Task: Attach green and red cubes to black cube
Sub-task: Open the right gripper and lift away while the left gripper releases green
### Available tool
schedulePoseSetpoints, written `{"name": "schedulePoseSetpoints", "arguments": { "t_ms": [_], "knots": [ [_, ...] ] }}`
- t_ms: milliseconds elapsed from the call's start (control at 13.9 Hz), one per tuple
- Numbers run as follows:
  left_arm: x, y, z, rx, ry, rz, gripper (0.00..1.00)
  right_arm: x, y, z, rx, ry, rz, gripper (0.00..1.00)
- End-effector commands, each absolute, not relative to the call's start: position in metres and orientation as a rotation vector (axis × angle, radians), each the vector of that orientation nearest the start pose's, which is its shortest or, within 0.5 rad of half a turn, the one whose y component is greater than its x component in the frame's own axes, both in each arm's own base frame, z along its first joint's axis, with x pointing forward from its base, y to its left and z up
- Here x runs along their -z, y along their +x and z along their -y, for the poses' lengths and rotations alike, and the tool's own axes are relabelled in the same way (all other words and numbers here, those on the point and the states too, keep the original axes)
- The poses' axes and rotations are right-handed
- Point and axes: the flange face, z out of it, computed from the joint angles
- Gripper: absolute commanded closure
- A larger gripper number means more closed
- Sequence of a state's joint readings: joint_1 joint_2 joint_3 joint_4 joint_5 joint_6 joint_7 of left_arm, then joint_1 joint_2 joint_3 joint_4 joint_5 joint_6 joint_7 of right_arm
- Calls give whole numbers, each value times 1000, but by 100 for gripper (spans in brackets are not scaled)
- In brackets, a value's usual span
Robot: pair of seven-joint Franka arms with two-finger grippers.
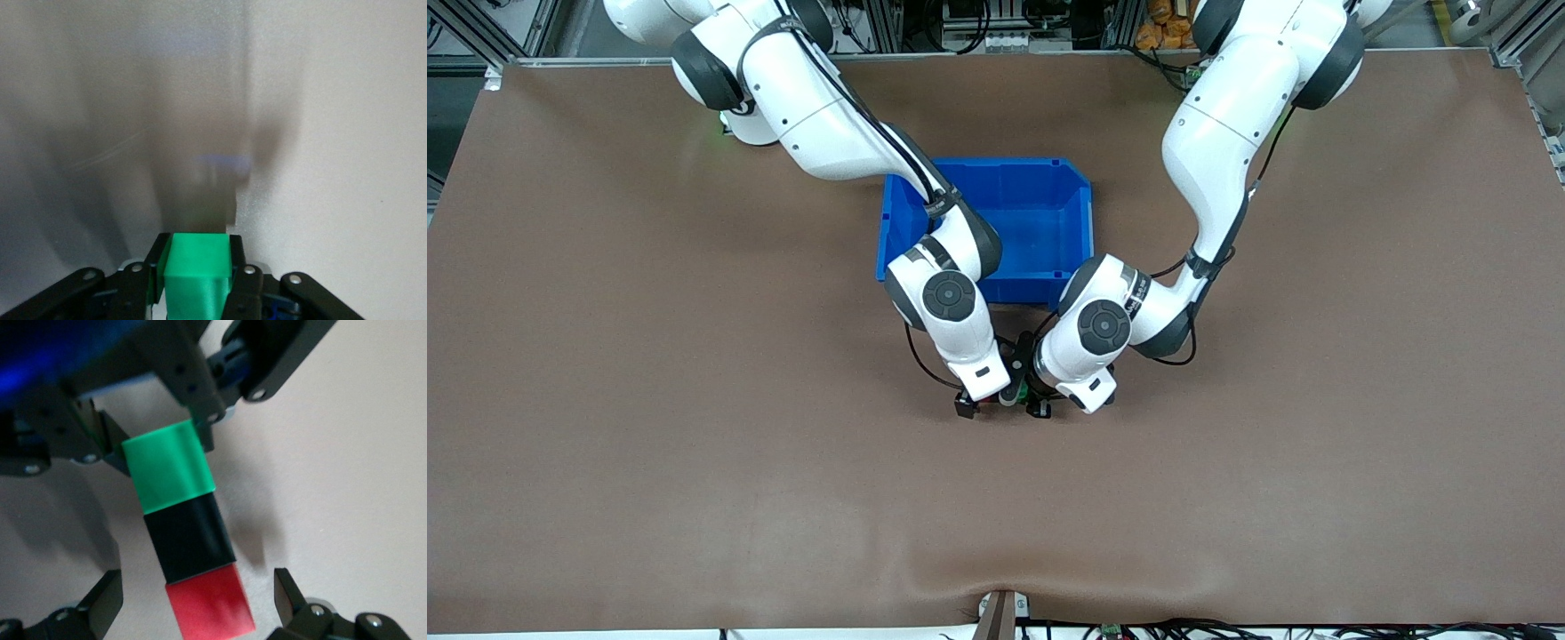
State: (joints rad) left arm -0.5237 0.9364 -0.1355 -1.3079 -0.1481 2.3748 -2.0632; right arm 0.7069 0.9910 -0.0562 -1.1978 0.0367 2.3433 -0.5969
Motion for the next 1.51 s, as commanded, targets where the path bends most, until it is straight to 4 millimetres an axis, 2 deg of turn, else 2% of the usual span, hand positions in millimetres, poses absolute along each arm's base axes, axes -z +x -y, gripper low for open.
{"name": "schedulePoseSetpoints", "arguments": {
  "t_ms": [0, 72, 143, 215, 287, 502, 717, 860, 1147, 1290, 1434],
  "knots": [
    [-200, 608, 455, -313, -2326, 2356, 100, -210, 607, -479, 247, -2564, 1813, 0],
    [-200, 609, 454, -312, -2326, 2356, 100, -216, 607, -474, 237, -2572, 1803, 0],
    [-200, 610, 453, -312, -2326, 2356, 71, -224, 605, -468, 230, -2578, 1798, 0],
    [-200, 610, 453, -308, -2330, 2352, 38, -230, 608, -457, 225, -2592, 1779, 0],
    [-200, 609, 454, -306, -2333, 2349, 0, -238, 613, -442, 223, -2607, 1756, 0],
    [-210, 611, 453, -293, -2348, 2348, 0, -261, 623, -413, 212, -2644, 1700, 0],
    [-240, 617, 448, -226, -2393, 2321, 0, -290, 637, -378, 152, -2691, 1626, 0],
    [-262, 620, 441, -171, -2416, 2277, 0, -315, 651, -346, 123, -2755, 1513, 0],
    [-326, 628, 408, -142, -2493, 2149, 0, -362, 678, -264, 110, -2906, 1167, 0],
    [-360, 630, 384, -127, -2552, 2058, 0, -386, 689, -209, 80, -2956, 1026, 0],
    [-386, 630, 360, -122, -2619, 1935, 0, -413, 693, -155, 47, -2989, 915, 0]
  ]
}}
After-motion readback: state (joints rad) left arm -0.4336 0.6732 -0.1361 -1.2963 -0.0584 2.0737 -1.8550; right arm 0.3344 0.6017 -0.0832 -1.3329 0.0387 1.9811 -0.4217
